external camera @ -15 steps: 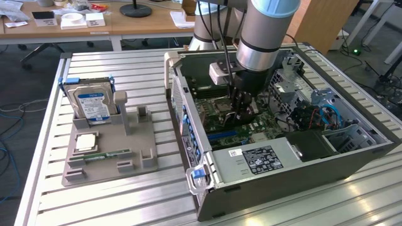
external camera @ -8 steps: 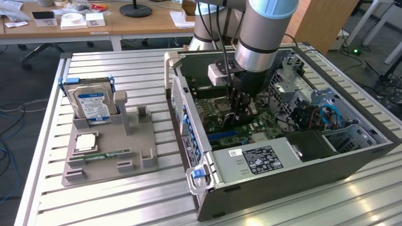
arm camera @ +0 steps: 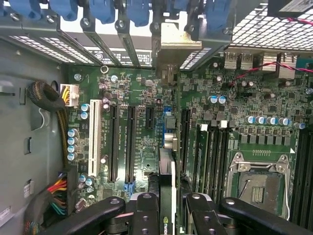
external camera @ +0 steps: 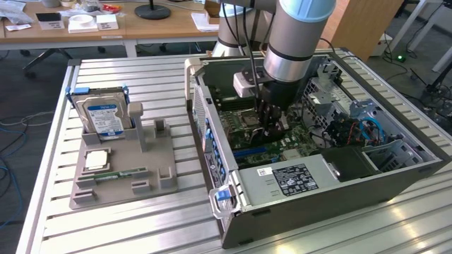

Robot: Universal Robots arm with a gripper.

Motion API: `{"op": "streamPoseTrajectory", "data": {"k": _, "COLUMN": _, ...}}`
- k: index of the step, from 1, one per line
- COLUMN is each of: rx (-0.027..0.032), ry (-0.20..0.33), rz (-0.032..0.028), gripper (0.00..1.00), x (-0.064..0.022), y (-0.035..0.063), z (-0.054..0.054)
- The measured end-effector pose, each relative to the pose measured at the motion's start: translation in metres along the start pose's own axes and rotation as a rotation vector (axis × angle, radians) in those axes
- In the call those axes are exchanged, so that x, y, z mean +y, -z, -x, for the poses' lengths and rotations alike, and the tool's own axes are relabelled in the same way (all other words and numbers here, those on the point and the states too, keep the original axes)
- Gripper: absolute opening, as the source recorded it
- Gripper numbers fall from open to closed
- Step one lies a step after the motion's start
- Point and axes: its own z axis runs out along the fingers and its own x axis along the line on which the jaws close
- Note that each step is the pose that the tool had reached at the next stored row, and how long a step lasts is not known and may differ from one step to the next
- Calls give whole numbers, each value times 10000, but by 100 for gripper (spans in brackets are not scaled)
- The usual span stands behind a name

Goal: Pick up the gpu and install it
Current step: 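Insert the gpu into the slot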

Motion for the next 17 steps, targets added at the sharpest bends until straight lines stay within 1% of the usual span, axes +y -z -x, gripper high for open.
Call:
{"op": "streamPoseTrajectory", "data": {"k": 11, "rx": 1, "ry": -2, "rz": 0, "gripper": 26, "x": 45, "y": -9, "z": 1}}
{"op": "streamPoseTrajectory", "data": {"k": 17, "rx": 0, "ry": -2, "rz": 0, "gripper": 26, "x": 52, "y": -19, "z": 2}}
